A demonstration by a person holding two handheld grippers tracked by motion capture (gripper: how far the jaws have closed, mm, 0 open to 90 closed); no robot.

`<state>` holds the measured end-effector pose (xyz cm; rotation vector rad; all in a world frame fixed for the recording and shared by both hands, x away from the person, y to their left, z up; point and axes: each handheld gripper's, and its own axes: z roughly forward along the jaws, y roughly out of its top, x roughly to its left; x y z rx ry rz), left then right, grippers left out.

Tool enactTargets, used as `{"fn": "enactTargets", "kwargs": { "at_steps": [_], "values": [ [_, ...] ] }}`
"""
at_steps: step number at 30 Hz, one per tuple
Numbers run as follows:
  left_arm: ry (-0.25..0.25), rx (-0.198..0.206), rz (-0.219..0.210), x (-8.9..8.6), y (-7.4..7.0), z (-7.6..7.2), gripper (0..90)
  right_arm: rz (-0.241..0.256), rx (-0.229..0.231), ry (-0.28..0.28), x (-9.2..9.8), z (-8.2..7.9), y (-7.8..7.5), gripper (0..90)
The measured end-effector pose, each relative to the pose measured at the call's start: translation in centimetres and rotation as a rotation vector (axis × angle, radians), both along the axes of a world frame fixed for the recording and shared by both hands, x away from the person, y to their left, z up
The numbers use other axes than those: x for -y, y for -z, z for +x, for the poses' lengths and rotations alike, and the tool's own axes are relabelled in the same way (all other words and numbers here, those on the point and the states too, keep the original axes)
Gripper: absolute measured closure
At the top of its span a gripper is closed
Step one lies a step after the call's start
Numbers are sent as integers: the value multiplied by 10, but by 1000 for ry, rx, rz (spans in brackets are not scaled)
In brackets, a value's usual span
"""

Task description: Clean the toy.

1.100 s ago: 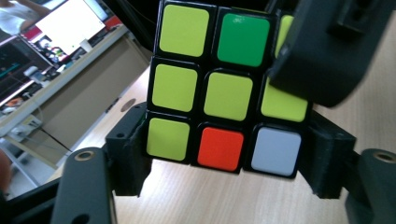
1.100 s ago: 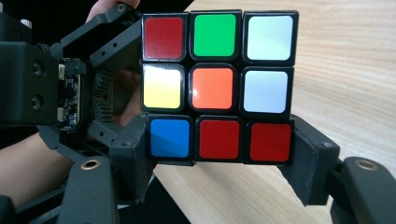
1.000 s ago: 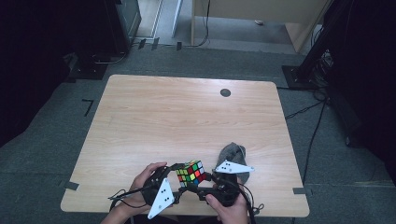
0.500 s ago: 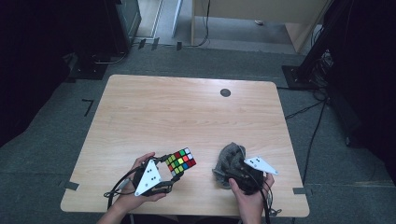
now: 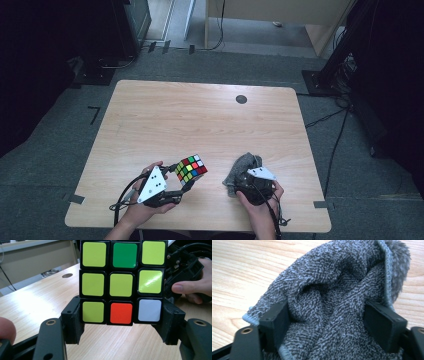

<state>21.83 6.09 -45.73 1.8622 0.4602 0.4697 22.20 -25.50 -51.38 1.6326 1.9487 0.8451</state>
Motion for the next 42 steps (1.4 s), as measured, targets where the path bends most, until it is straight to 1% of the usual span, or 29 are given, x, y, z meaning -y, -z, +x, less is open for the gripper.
{"fn": "enactTargets", "kwargs": {
  "at_steps": [2,3,4,5,7,9,11,13,14,16,17,18,21,23,24,25,26,29,30,32,33,34,35,37,39,40,42],
  "values": [
    [6,-2,-1,0,0,0,340,-20,3,-6,1,-1,0,331],
    [14,-5,-2,0,0,0,340,-30,7,-9,2,-1,0,378],
    [16,3,0,1,0,-1,340,-33,11,-9,2,-2,0,424],
    [21,9,4,2,1,-2,340,-33,15,-5,4,-3,0,490],
    [46,10,12,4,1,-3,340,-40,26,7,6,-5,0,626],
    [49,8,22,5,2,-3,340,-38,33,7,8,-6,-1,694],
    [40,10,26,6,2,-3,340,-30,32,5,9,-7,-2,727],
    [42,6,25,6,2,-2,340,-2,34,-2,10,-9,-5,744],
    [40,7,27,6,2,-2,340,22,46,-14,10,-11,-9,747],
    [35,8,35,6,3,-2,340,68,89,-34,8,-16,-18,749],
    [32,7,38,6,3,-2,340,78,105,-38,7,-19,-23,750],
    [30,7,43,6,4,-1,340,95,135,-51,6,-22,-29,750],
    [34,11,53,7,5,-2,340,194,236,-125,2,-34,-50,749],
    [42,16,61,10,5,-4,340,265,299,-186,-2,-44,-64,747],
    [46,18,67,11,6,-5,340,292,329,-215,-5,-49,-70,746],
    [49,19,68,13,6,-6,340,319,359,-255,-9,-54,-77,745],
    [55,22,75,14,6,-7,340,335,371,-279,-11,-57,-81,745],
    [76,31,90,20,8,-11,340,376,408,-393,-24,-67,-91,743],
    [80,35,89,21,8,-12,340,381,414,-437,-31,-71,-94,743],
    [90,53,94,23,7,-15,340,386,409,-490,-39,-74,-95,742],
    [98,62,93,24,6,-17,340,383,403,-509,-44,-75,-95,743],
    [95,67,93,24,5,-18,340,374,398,-517,-48,-75,-94,741],
    [93,72,92,23,5,-18,340,382,399,-515,-48,-75,-93,740],
    [95,74,80,21,3,-18,340,403,381,-503,-44,-72,-92,739],
    [91,76,72,19,2,-18,341,406,365,-483,-39,-69,-91,738],
    [89,76,72,19,2,-18,341,410,349,-468,-36,-66,-89,737],
    [87,75,72,18,2,-17,341,398,334,-445,-32,-63,-86,735]
  ]
}}
